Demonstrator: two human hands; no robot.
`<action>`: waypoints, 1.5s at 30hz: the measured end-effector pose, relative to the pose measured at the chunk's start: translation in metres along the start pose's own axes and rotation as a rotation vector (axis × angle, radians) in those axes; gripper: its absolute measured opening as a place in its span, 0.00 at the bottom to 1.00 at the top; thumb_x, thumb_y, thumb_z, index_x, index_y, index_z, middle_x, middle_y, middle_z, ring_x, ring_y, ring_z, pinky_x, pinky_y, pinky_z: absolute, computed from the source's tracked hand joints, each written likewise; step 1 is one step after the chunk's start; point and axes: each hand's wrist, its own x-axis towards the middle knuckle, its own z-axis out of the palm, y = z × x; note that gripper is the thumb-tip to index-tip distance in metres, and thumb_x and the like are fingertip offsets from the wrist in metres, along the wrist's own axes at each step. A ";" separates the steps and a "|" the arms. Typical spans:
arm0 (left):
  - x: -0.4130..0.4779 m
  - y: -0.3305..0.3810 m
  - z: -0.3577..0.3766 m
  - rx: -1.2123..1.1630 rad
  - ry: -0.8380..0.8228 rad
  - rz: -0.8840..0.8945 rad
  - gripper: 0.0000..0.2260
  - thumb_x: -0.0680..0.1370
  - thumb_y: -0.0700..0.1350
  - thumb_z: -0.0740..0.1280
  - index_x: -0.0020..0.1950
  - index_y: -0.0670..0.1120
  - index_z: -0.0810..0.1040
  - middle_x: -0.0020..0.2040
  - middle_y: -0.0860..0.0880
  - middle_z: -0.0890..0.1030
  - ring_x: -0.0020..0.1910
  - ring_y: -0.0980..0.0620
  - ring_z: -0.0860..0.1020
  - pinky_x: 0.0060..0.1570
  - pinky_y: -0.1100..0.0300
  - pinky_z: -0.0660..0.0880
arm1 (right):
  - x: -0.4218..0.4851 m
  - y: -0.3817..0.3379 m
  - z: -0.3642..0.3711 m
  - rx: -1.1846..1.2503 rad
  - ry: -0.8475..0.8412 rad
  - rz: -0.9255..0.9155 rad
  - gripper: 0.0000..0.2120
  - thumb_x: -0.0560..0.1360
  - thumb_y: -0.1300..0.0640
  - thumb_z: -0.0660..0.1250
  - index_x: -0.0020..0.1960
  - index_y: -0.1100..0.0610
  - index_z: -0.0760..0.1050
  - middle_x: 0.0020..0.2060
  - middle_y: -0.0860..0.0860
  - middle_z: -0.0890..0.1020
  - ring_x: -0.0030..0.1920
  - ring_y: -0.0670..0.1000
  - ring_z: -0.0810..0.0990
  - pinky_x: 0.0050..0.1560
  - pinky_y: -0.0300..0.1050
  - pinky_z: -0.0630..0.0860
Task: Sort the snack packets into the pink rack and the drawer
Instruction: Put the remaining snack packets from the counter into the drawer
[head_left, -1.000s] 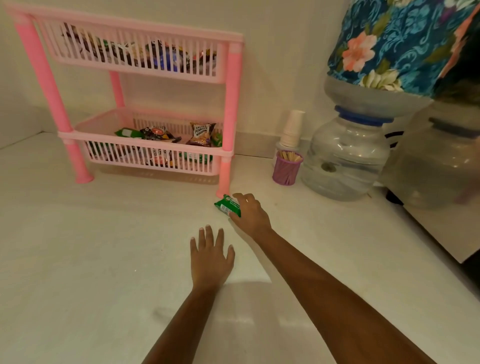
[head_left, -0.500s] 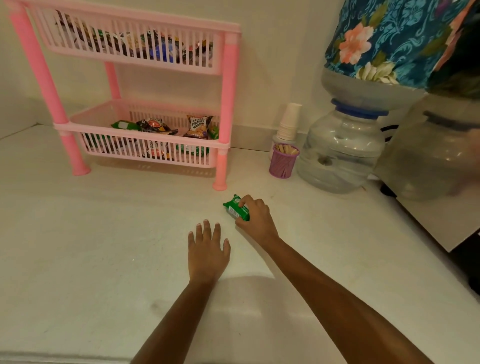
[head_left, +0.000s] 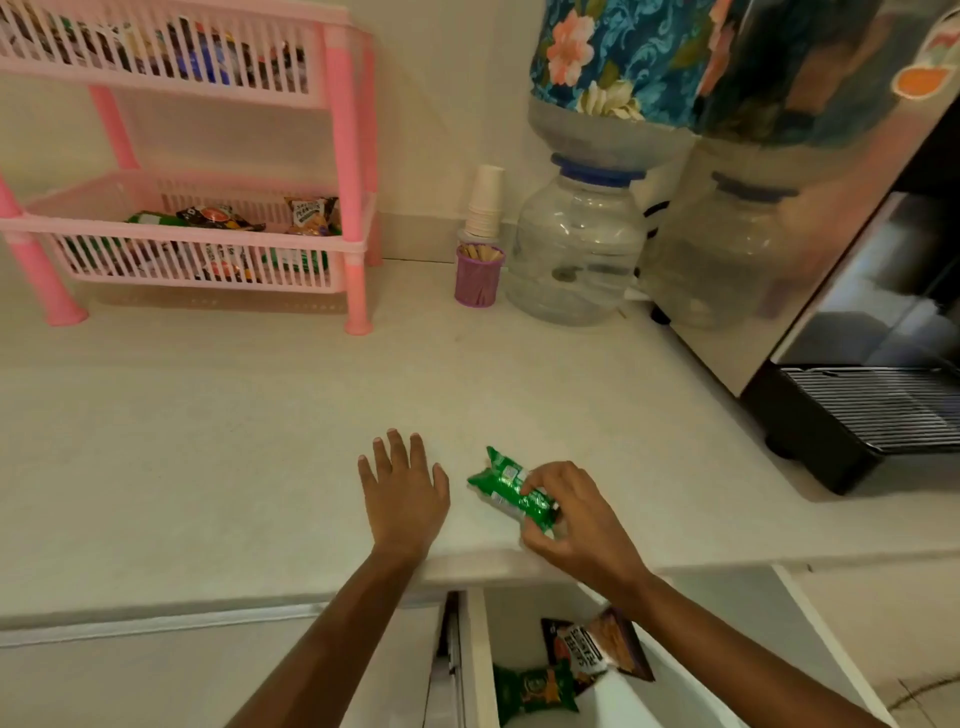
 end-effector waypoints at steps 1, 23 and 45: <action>-0.006 0.006 0.001 -0.002 -0.003 0.003 0.25 0.81 0.53 0.48 0.76 0.44 0.51 0.78 0.41 0.52 0.77 0.42 0.50 0.75 0.46 0.48 | -0.015 0.001 -0.005 -0.018 -0.024 -0.026 0.14 0.69 0.55 0.65 0.55 0.54 0.73 0.53 0.51 0.75 0.50 0.43 0.68 0.43 0.25 0.65; -0.042 0.047 0.013 0.058 0.016 0.151 0.22 0.80 0.50 0.50 0.73 0.43 0.59 0.74 0.40 0.61 0.73 0.42 0.59 0.73 0.46 0.56 | -0.128 0.113 0.044 -0.405 -1.133 -0.106 0.23 0.73 0.70 0.61 0.67 0.62 0.67 0.66 0.61 0.71 0.67 0.60 0.68 0.67 0.54 0.68; -0.058 0.045 0.013 -0.012 0.034 0.212 0.20 0.80 0.47 0.53 0.71 0.40 0.64 0.72 0.38 0.65 0.71 0.40 0.64 0.71 0.47 0.61 | -0.162 0.092 -0.042 -0.086 -0.577 0.252 0.13 0.77 0.56 0.61 0.61 0.51 0.75 0.57 0.48 0.81 0.54 0.45 0.79 0.54 0.37 0.75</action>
